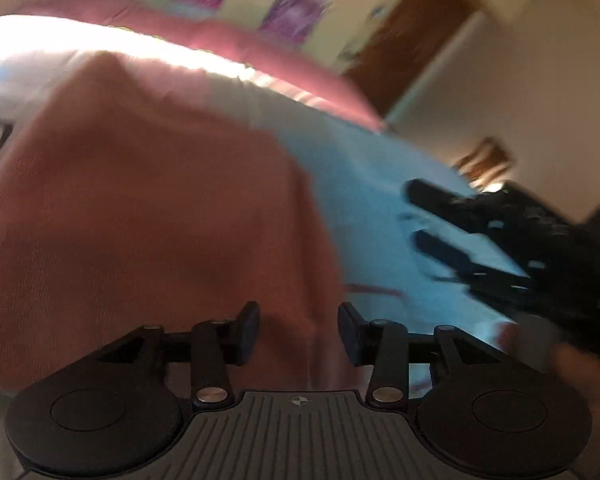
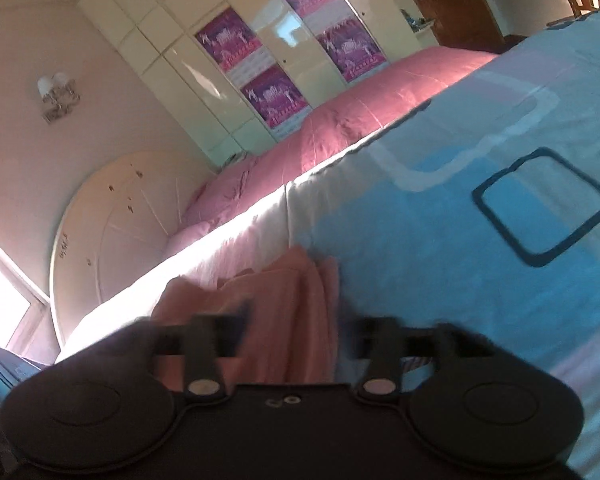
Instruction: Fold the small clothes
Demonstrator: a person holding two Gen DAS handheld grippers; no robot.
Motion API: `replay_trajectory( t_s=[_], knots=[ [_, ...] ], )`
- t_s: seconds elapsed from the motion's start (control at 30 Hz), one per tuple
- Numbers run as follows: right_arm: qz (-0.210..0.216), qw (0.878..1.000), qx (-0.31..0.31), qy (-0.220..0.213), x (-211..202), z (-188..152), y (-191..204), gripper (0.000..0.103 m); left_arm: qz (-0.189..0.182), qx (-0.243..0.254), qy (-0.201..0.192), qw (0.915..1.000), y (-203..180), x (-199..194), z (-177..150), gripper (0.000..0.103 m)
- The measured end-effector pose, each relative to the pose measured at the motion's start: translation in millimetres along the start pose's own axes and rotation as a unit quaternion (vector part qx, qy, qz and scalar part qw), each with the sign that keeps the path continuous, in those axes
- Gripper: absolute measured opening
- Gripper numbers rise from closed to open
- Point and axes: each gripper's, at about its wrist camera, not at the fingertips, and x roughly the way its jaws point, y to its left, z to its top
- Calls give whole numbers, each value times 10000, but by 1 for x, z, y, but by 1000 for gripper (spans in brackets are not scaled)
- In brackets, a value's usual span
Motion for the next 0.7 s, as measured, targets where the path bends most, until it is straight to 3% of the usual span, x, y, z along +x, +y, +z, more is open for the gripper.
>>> replay_trajectory(
  t_s=[0.1, 0.17, 0.23, 0.37, 0.53, 0.7],
  knots=[
    [313, 9990, -135, 302, 0, 3, -1, 39, 258, 8, -561, 9981, 21, -46, 19, 43],
    [488, 9971, -182, 561, 10, 2, 2, 36, 736, 18, -896, 9933, 49, -69, 39, 48],
    [588, 9941, -227, 883, 21, -7, 8, 36, 1279, -8, -937, 9873, 83, -73, 58, 48],
    [590, 9889, -291, 1328, 50, -24, 21, 39, 1365, -323, -608, 9882, 132, -55, 68, 48],
    [348, 9827, -429, 1766, 72, -37, 28, 41, 1430, -336, -443, 9882, 150, -40, 59, 48],
    [707, 9799, -165, 1857, 72, -34, 25, 41, 1236, -571, -466, 9896, 164, -47, 26, 50]
  ],
)
